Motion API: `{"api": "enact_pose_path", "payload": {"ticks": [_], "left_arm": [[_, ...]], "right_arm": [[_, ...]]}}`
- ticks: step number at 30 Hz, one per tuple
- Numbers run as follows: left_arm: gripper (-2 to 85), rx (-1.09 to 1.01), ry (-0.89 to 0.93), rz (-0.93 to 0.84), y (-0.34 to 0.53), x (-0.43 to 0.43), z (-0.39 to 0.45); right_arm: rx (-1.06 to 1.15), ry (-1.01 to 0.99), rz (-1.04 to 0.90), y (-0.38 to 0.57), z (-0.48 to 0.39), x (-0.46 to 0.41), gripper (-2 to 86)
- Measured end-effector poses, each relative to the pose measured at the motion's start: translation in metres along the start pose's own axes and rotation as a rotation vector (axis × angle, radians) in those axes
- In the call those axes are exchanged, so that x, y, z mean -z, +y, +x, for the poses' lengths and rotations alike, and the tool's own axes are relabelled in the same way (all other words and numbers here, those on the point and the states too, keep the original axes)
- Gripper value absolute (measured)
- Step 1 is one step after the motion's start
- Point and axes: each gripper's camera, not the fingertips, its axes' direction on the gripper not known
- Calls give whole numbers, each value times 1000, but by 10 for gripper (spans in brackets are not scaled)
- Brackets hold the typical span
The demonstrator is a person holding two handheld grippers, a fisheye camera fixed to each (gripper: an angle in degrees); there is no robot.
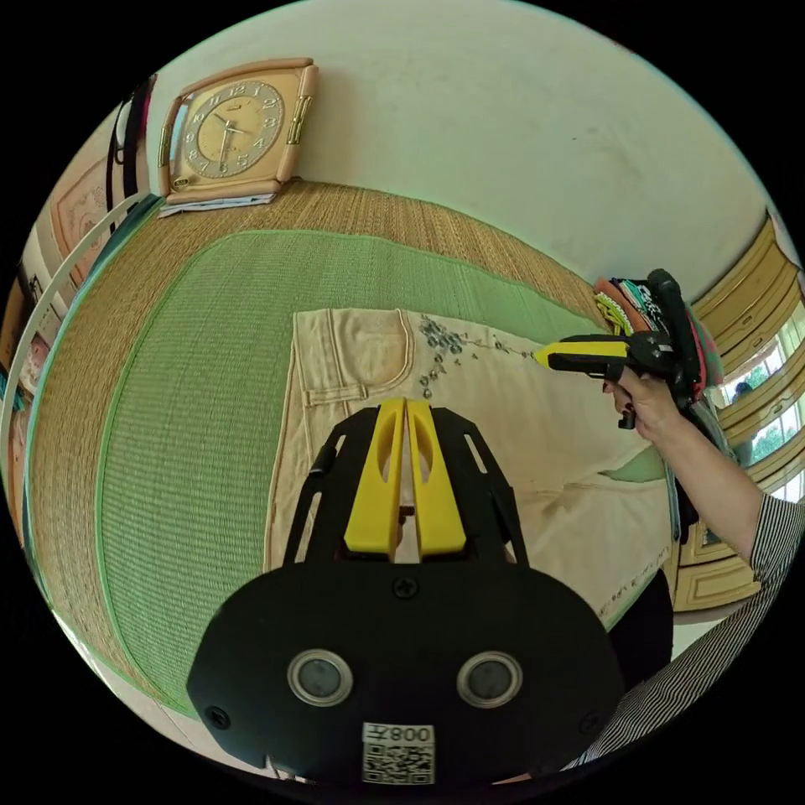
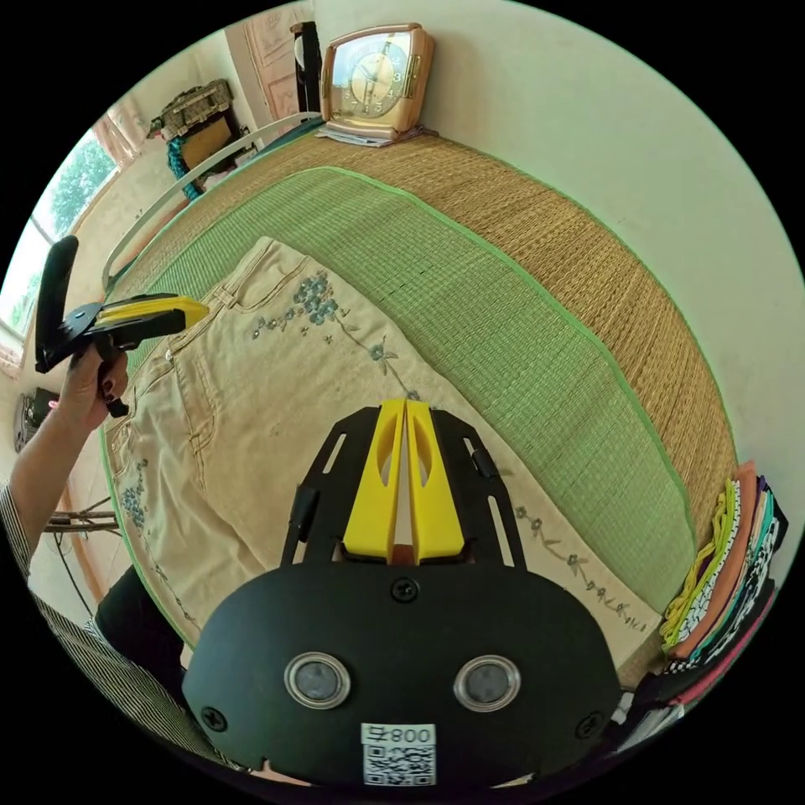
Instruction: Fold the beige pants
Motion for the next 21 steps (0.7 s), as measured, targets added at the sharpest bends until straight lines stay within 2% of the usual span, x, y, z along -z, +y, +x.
{"api": "enact_pose_path", "payload": {"ticks": [3,8,12,17,21], "left_arm": [[1,6,-76,-58,-36,-28,-5],[1,-1,-50,-24,-64,-33,-4],[1,-9,-71,-13,-68,-25,1],[1,-58,-54,31,-35,16,1],[2,29,-105,44,27,60,-32]], "right_arm": [[-20,-18,29,4,14,-12,-5],[-142,-72,97,9,56,-22,-4],[-114,-52,92,5,64,-30,-4],[-114,-69,109,10,80,-41,-3],[-116,-90,134,16,89,-45,-3]]}}
